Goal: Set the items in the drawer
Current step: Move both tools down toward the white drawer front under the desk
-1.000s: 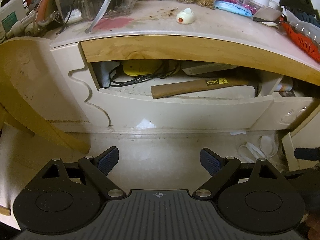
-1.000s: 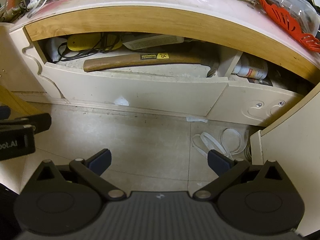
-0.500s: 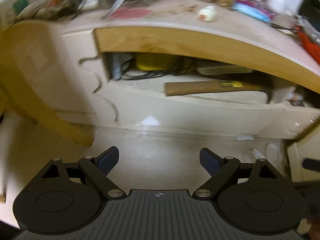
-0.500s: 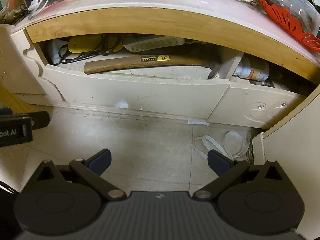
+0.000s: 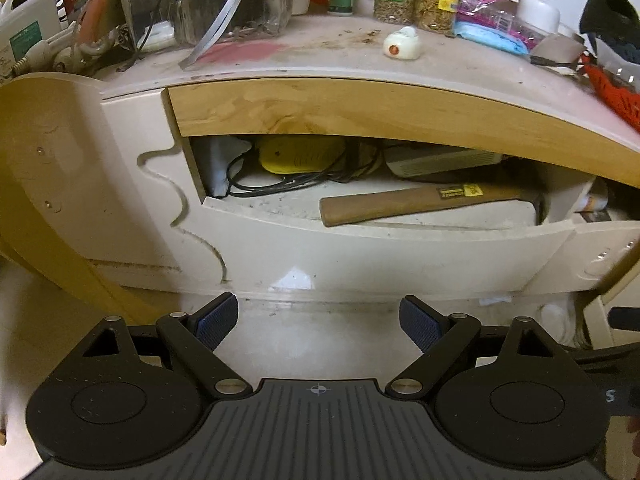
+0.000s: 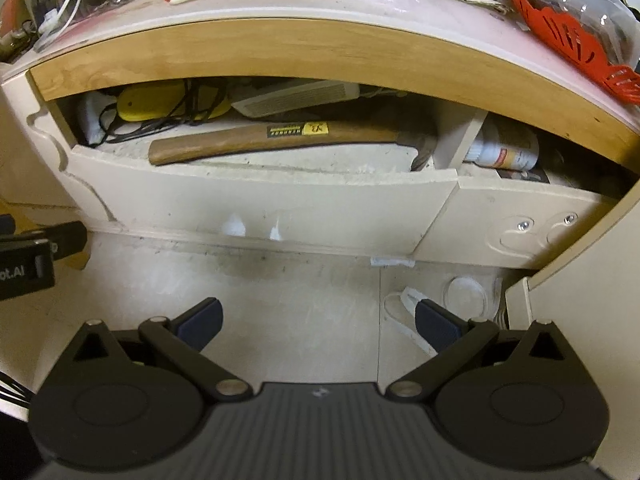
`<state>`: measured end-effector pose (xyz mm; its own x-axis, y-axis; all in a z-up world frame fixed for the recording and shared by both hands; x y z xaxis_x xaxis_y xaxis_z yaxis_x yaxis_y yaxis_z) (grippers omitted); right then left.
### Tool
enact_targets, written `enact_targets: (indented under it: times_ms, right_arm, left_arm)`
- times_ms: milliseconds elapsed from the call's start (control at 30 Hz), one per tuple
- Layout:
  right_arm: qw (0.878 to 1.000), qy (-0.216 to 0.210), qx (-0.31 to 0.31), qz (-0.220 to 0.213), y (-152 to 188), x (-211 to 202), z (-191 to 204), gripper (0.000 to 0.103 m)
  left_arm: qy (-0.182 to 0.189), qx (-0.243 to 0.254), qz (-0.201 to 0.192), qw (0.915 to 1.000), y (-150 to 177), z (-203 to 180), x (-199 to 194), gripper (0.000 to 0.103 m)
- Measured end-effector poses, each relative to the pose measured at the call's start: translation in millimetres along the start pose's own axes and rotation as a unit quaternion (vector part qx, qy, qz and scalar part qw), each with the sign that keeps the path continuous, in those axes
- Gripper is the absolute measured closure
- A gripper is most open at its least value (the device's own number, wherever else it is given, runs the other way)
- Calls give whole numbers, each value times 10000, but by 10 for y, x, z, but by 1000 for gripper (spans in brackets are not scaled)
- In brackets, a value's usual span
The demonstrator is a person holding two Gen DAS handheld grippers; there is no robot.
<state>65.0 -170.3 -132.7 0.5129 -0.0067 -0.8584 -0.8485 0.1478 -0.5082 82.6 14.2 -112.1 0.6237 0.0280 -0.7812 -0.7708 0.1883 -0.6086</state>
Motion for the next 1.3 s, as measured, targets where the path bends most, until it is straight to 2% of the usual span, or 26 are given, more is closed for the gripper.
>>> enact_targets:
  times_ms: [567,900,1300]
  right_arm:
    - [9995,-101,-62,-303,-259,332,46,1]
    - [9989,-99,-50,-459,-401,533,27,1]
    - [9985,-79,-187,-514,-524,841,102,1]
  left_arm:
    - [-99,185,-118,9997,-81,12,413,14]
    - [10,491,-150,9987,-121,-7,642,14]
    - [120,412,-18,9991,-162,15,961,14]
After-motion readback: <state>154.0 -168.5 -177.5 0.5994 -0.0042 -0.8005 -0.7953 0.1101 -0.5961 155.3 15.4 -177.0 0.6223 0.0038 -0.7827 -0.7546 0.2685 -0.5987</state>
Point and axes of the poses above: each gripper's, at about its wrist camera, not at the fingertips, and x roughly the way its jaws point, z to its left, y to its underside, the point moved 10 cm from there along x, roughly the way its jaws point, and after that the axes turned 10 degrees about x, right-handed, at the moved point
